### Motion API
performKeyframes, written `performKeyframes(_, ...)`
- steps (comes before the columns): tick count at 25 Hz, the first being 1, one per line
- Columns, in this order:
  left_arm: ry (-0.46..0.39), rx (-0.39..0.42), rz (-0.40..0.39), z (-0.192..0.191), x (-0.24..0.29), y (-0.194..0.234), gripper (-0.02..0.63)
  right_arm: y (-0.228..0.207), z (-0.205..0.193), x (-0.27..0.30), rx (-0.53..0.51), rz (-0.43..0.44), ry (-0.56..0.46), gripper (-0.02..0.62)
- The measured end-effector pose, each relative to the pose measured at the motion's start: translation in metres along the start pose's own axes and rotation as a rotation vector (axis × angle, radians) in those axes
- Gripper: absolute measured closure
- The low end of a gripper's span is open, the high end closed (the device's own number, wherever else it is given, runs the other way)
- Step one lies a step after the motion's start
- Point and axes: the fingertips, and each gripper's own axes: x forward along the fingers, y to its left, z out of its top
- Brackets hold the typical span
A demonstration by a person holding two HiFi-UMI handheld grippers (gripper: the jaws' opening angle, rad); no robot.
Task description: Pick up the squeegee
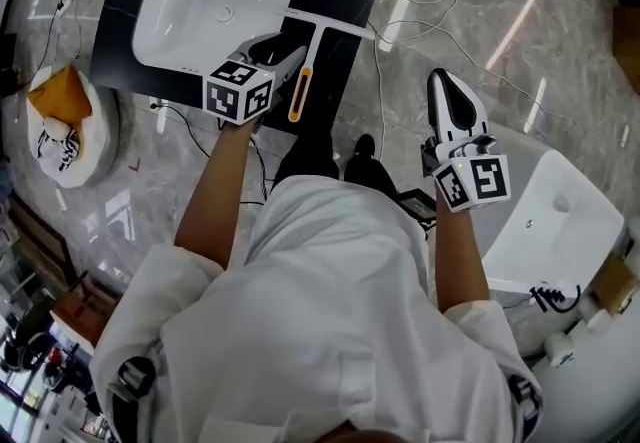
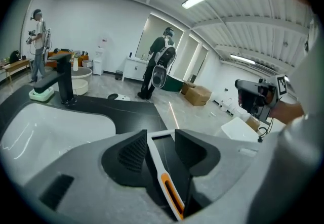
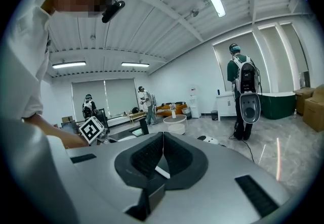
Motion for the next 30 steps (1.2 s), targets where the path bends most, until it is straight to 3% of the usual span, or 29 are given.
performKeyframes(13,0.227,-0.051,-0.054,-0.046,0.065,0.012,0.430,-0.015,-0.024,0.010,0.021,-0.057,0.052,0.581)
performKeyframes(19,0.309,-0.085,-0.029,-0.063,0.078,0.018,0.416,-0.020,-0.030,0.013,0.026,-0.066,0.064,0.581)
performKeyframes(30,0.361,-0.091,-0.003,-0.072,0.089,0.020,0.440,-0.025,-0.035,0.016,0.042,-0.061,0.069,0.581)
